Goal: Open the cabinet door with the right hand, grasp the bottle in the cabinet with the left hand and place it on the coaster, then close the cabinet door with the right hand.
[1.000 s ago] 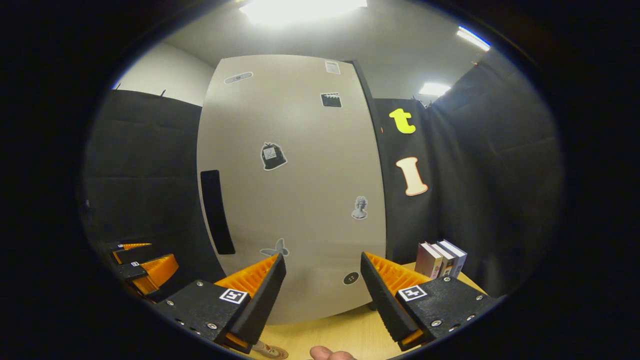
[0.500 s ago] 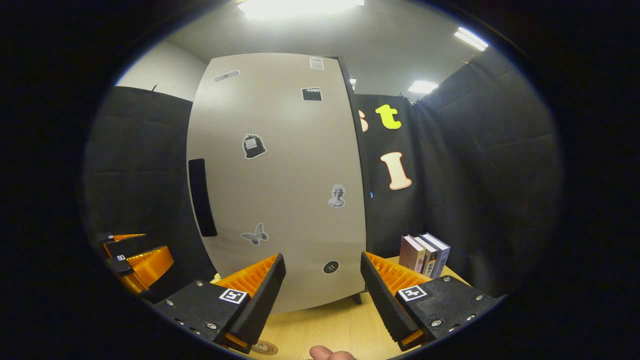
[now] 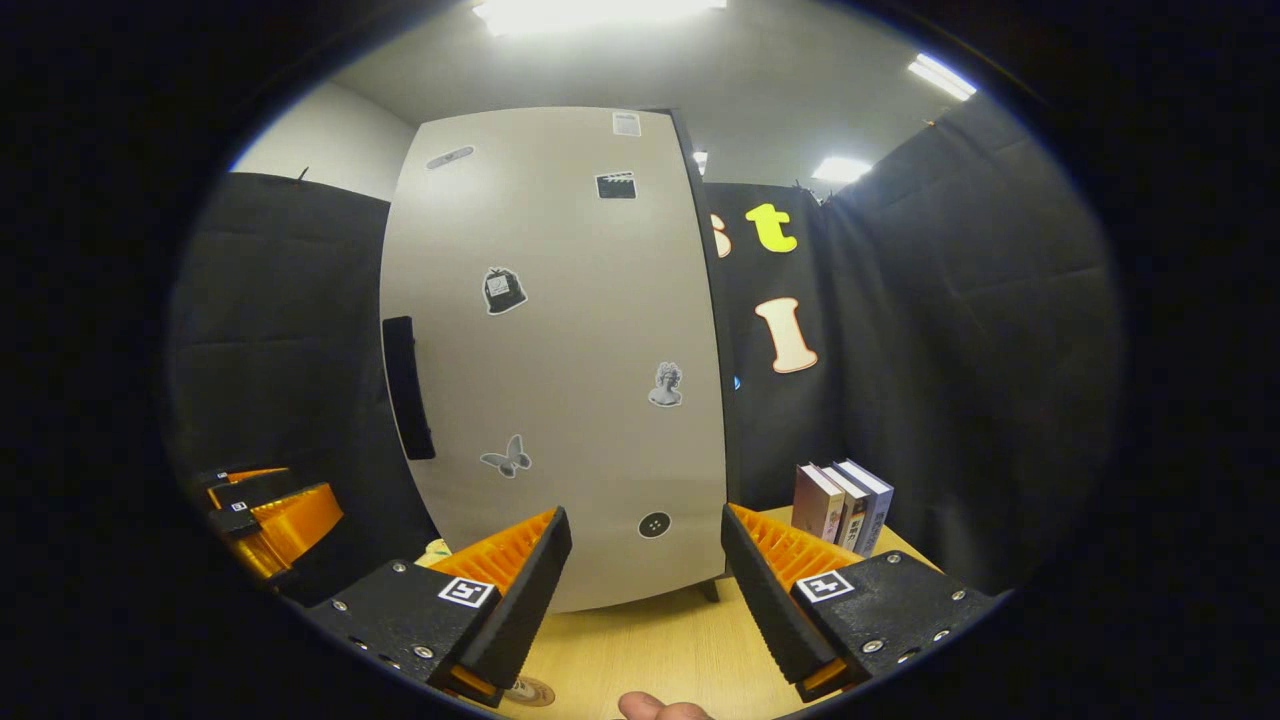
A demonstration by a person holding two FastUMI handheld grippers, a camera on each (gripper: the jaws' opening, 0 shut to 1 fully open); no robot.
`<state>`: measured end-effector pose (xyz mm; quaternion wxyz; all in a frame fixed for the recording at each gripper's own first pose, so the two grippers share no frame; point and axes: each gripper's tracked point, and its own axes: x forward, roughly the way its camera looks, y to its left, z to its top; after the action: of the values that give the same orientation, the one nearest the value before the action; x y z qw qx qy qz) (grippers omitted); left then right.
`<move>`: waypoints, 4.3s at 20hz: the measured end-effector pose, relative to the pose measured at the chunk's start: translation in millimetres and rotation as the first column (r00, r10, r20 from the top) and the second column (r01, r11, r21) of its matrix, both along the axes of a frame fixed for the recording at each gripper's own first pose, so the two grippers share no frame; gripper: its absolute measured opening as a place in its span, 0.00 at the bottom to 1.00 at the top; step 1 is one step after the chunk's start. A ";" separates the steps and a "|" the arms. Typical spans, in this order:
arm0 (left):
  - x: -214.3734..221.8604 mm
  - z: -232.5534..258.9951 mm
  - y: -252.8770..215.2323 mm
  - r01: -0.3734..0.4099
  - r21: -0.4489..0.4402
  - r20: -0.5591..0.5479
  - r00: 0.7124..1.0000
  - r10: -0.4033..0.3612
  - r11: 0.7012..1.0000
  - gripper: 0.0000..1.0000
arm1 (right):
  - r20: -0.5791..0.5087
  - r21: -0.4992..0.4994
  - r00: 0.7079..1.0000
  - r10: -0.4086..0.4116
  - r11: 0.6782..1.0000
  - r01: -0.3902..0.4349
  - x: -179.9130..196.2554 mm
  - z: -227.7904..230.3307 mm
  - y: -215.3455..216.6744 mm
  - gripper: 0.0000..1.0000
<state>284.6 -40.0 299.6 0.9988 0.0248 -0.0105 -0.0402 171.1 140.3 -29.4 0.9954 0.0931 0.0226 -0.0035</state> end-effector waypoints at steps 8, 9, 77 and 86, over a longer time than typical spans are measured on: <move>-0.2 -0.2 -3.4 0.028 0.004 -0.004 1.000 -0.028 1.000 0.89 | -0.005 0.008 1.000 -0.031 0.999 0.031 -4.8 -1.4 -9.2 0.94; 0.4 0.1 -3.2 0.028 0.004 -0.004 1.000 -0.028 1.000 0.88 | -0.005 0.008 0.999 -0.036 0.999 0.036 -4.2 -2.4 -10.4 0.94; 13.1 -5.6 1.8 0.021 -0.048 -0.029 0.999 -0.022 0.999 0.86 | 0.050 0.043 0.997 -0.056 0.998 0.053 -14.0 11.3 -14.9 0.94; 8.1 -2.6 0.0 0.016 -0.033 -0.023 1.000 -0.017 0.999 0.86 | 0.040 0.039 0.998 -0.051 0.998 0.050 -16.2 10.2 -15.8 0.94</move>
<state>292.6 -40.0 297.0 0.9988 0.0081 0.0002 -0.0484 154.9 124.5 -19.2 0.9933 0.1127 -0.0002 -0.0262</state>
